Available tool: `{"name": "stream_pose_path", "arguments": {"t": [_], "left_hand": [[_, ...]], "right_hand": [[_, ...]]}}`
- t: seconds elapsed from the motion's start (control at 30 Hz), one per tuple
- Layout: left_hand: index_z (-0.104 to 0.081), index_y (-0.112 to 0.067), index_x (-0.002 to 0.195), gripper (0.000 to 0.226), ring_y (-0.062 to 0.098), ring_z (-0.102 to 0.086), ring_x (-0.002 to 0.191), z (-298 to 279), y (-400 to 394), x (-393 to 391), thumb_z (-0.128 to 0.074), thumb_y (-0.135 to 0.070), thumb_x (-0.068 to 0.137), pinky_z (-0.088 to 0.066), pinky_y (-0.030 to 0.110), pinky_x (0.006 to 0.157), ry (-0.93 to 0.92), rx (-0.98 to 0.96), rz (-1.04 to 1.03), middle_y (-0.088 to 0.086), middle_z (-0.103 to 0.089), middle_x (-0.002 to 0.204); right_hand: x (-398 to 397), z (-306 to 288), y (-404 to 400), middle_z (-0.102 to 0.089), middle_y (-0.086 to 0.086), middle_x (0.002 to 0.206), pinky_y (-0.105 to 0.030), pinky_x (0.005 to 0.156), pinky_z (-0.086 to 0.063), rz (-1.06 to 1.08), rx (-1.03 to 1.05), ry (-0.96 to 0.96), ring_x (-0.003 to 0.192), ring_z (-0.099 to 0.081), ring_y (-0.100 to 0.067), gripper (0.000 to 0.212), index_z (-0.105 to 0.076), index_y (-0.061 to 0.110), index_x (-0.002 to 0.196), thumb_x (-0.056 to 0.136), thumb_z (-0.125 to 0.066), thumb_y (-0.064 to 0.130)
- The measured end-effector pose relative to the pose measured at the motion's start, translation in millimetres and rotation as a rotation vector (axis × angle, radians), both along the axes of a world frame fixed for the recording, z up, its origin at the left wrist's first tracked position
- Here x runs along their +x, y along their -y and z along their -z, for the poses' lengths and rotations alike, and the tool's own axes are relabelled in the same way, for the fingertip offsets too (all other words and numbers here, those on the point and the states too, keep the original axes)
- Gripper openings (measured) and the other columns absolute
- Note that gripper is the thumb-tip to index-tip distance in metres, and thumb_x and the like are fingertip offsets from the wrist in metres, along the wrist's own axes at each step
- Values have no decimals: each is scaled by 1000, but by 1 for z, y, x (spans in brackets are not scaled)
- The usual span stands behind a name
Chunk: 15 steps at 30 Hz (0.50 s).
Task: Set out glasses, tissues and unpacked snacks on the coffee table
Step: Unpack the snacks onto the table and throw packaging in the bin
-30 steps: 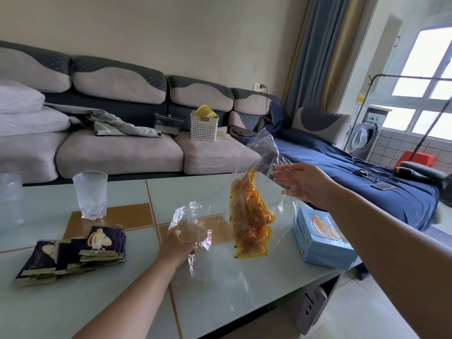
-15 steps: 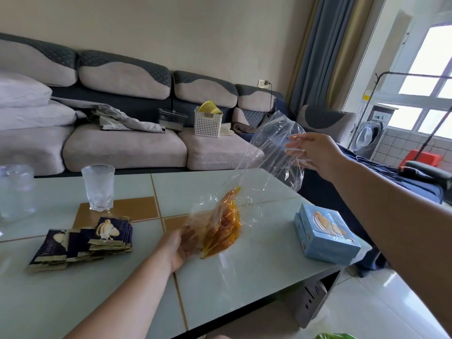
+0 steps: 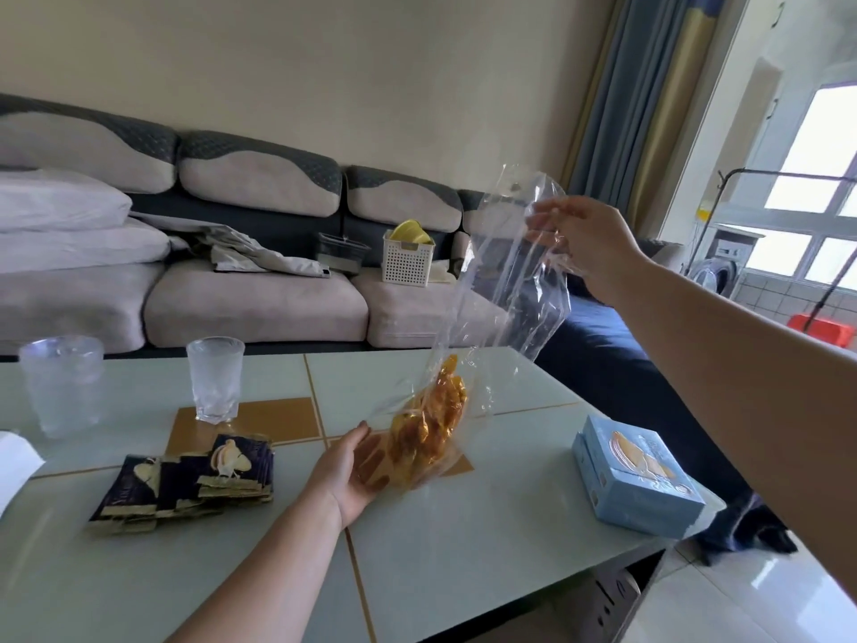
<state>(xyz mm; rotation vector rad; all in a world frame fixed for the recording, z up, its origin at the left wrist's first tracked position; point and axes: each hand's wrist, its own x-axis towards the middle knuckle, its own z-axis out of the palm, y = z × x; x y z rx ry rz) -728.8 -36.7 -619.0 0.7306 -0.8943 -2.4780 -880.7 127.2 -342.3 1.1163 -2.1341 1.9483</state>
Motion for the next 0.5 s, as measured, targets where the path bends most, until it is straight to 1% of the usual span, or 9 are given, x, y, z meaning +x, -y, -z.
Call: {"name": "stream_pose_path", "arguments": {"t": [0.03,0.1,0.17,0.23,0.27,0.33,0.4,0.43,0.5], "left_hand": [[-62,-9,83,26,24,-59,74,0,-1,-1,-49,-28,95,-45,34,68,-1,-7,7,9,-66,71],[-63,-8,84,26,23,-59,76,-1,-3,-2,-49,-27,96,-47,34,65,-4,-35,6,9,-67,74],[-65,-7,88,26,25,-61,80,-2,-7,-3,-48,-26,96,-48,36,65,7,-69,17,11,-70,75],[-66,-6,99,28,28,-63,85,-3,-8,-4,-48,-28,96,-49,37,68,20,-96,46,15,-70,89],[-65,-7,105,28,29,-64,89,-1,-7,-5,-49,-29,95,-51,37,69,25,-104,44,17,-69,98],[-63,-8,114,34,32,-65,99,3,-3,-7,-55,-32,92,-54,42,78,56,-129,10,19,-68,110],[-63,-11,116,41,34,-63,105,7,2,-12,-63,-35,83,-49,50,93,96,-205,-30,17,-67,114],[-64,-11,114,42,33,-62,106,6,1,-13,-65,-35,79,-46,50,97,130,-266,-75,16,-67,114],[-59,-11,113,40,30,-59,105,-1,-2,-13,-66,-33,80,-46,43,95,218,-414,-176,10,-63,114]], "right_hand": [[2,-2,1,-68,-3,87,-15,44,-46,-2,-8,-7,69,-67,-11,20,-65,12,90,94,-48,3],[5,-5,1,-69,-1,88,-15,46,-47,5,-30,-20,69,-67,-9,20,-66,14,90,95,-48,4],[6,-9,1,-69,-1,89,-17,56,-52,11,-88,-30,73,-68,-12,20,-66,14,90,94,-50,4],[5,-14,1,-69,-3,91,-22,69,-56,3,-143,-20,80,-69,-18,20,-66,14,90,94,-49,3],[5,-17,0,-70,-4,92,-23,70,-56,-5,-160,-13,83,-69,-20,20,-66,13,90,94,-49,3],[4,-23,-3,-71,-3,92,-23,66,-55,-14,-177,-1,83,-70,-19,20,-67,14,90,93,-51,2],[2,-28,-8,-72,-1,91,-28,69,-57,-22,-206,21,81,-71,-17,21,-68,16,90,92,-52,3],[2,-30,-11,-72,0,89,-31,72,-56,-37,-236,44,82,-71,-17,21,-68,15,90,91,-52,2],[0,-35,-19,-73,0,86,-34,74,-57,-82,-294,88,83,-71,-18,20,-70,14,91,90,-54,3]]}}
